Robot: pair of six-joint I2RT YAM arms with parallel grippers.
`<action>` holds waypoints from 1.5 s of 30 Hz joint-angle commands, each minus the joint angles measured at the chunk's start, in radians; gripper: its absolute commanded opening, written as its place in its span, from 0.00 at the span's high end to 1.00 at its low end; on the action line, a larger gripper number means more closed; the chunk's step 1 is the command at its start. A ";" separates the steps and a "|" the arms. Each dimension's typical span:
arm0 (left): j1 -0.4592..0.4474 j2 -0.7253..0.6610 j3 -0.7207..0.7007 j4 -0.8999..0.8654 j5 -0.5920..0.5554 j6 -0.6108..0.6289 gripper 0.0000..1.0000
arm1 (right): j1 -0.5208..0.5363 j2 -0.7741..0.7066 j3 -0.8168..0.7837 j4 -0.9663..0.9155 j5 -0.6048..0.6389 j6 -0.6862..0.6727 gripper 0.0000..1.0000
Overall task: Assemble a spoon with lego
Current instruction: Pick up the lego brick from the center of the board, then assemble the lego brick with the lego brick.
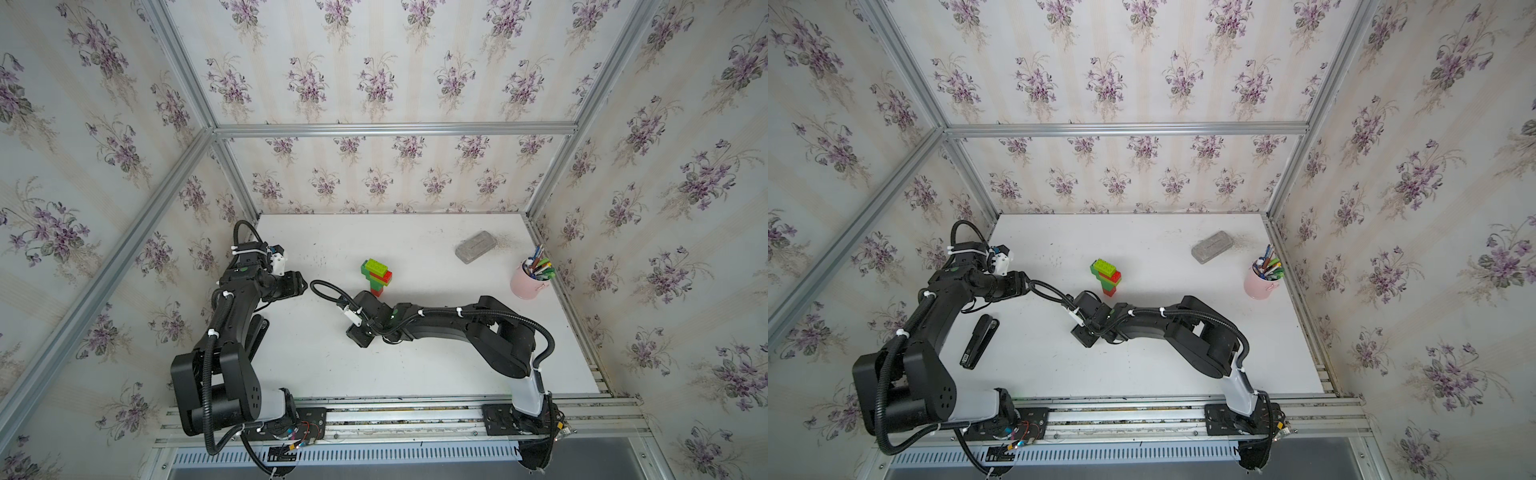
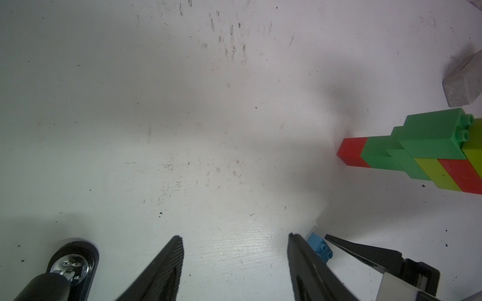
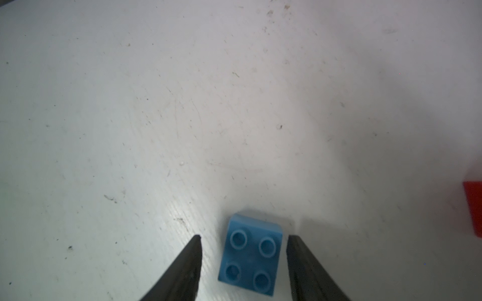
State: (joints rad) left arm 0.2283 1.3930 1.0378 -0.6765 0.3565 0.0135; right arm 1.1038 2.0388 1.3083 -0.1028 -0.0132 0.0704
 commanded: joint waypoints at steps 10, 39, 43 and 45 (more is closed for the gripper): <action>-0.009 -0.005 -0.001 0.011 0.010 0.009 0.34 | -0.001 0.020 0.021 -0.051 0.013 -0.033 0.65; -0.499 -0.324 -0.553 0.972 0.055 -0.101 0.33 | -0.288 0.048 0.833 -0.763 -0.037 -0.391 0.77; -0.501 -0.297 -0.552 0.977 0.071 -0.090 0.33 | -0.299 0.063 0.847 -0.775 -0.059 -0.406 0.77; -0.502 -0.284 -0.552 0.978 0.075 -0.090 0.33 | -0.306 0.064 0.846 -0.784 -0.063 -0.406 0.78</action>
State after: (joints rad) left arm -0.2722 1.0977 0.4847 0.2485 0.4202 -0.0895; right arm 0.8043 2.0960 2.1464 -0.8440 -0.0505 -0.3138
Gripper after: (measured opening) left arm 0.669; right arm 0.303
